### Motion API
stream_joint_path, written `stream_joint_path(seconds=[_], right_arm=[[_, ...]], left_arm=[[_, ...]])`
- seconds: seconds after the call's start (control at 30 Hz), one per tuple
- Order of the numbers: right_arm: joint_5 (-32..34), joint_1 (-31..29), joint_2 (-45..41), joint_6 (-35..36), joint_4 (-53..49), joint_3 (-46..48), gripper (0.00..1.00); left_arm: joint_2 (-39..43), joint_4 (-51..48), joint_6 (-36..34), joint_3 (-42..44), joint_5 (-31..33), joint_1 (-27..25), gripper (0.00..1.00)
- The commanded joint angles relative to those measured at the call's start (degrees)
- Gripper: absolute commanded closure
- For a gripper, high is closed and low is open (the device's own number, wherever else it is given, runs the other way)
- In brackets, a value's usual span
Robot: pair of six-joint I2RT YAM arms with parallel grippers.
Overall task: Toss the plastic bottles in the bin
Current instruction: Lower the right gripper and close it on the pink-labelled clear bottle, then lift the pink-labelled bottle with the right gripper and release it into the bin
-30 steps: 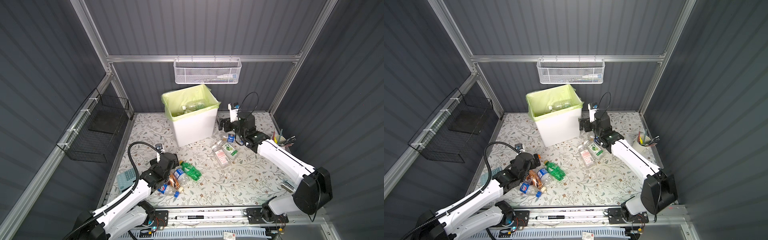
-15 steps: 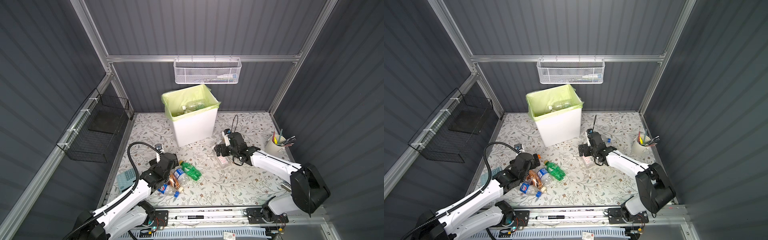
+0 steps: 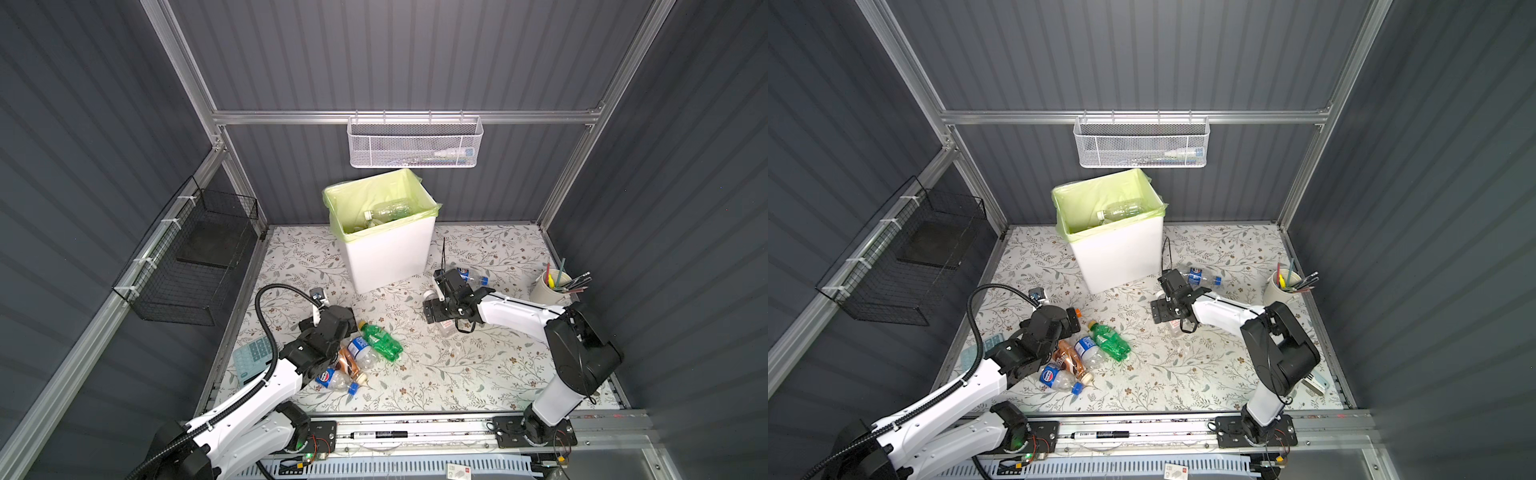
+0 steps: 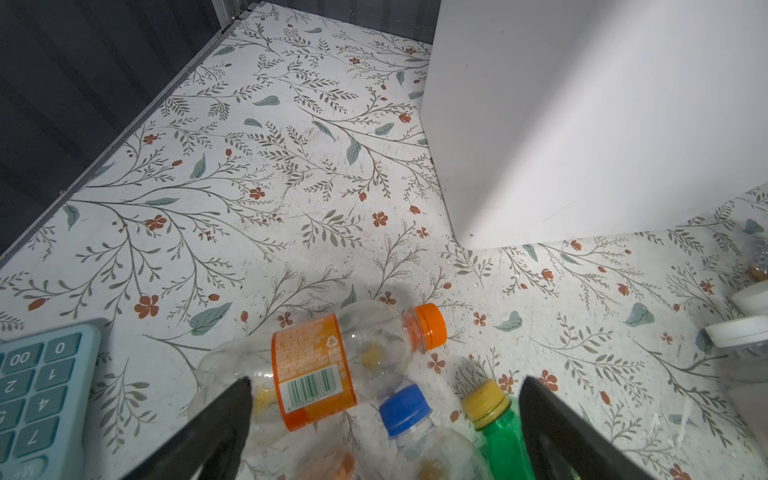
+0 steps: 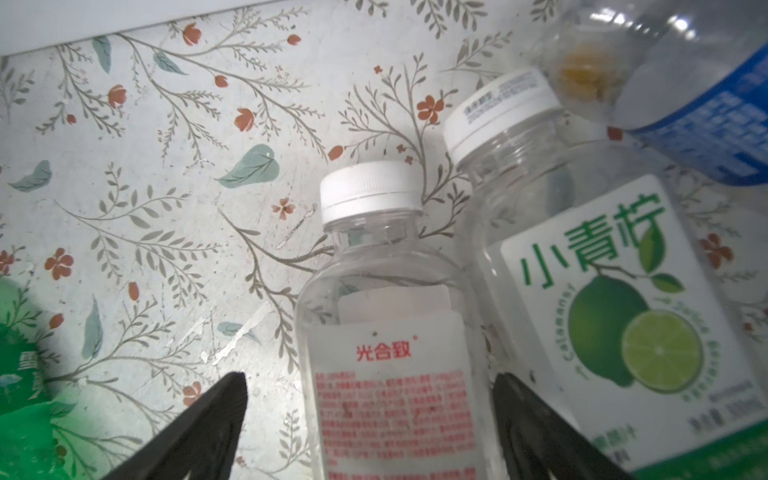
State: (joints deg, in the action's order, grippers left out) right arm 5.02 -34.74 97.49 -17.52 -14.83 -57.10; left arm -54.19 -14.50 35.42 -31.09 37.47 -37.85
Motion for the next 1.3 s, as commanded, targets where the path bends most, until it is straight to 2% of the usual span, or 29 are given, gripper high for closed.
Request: stream_joint_path(seconds=[0.0, 0.23, 0.53, 0.63, 0.8, 0.9, 1.07, 1.17, 1.27], right_arm=[[2.3, -0.5, 1.9, 0.9, -3.9, -2.4, 0.07], [3.9, -1.2, 5.8, 2.5, -7.1, -6.3, 0.14], [2.9, -1.3, 5.6, 3.5, -9.2, -6.8, 0.35], [2.2, -1.2, 2.6, 3.9, -7.8, -6.0, 0.39], [3.4, -1.3, -9.1, 5.8, -1.6, -4.2, 0.43], [8.2, -1.1, -19.6, 8.0, 4.3, -3.0, 0.46], [11.2, -0.3, -36.2, 14.1, 26.0, -0.8, 0.48], [9.9, -0.1, -37.6, 17.4, 35.0, -4.8, 0.48], [7.4, 0.0, -34.8, 18.0, 44.8, -8.6, 0.47]], left_arm=[[0.1, -0.7, 0.3, 0.4, 0.6, 0.0, 0.0], [0.3, -1.0, 0.2, 0.5, 0.9, 0.0, 0.0], [0.9, -1.0, 0.2, 0.8, 1.2, 0.0, 0.0], [1.1, -1.1, 0.2, 0.9, 1.3, 0.0, 0.0], [1.3, -0.4, 0.3, 1.3, 1.5, 0.0, 0.0], [1.0, 0.1, 0.4, 1.5, 1.5, 0.0, 0.0], [0.7, 1.5, 0.5, 2.0, 1.3, 0.0, 0.0], [0.4, 2.0, 0.7, 2.1, 1.0, 0.0, 0.0], [0.4, 2.0, 0.9, 2.2, 0.6, 0.0, 0.0]])
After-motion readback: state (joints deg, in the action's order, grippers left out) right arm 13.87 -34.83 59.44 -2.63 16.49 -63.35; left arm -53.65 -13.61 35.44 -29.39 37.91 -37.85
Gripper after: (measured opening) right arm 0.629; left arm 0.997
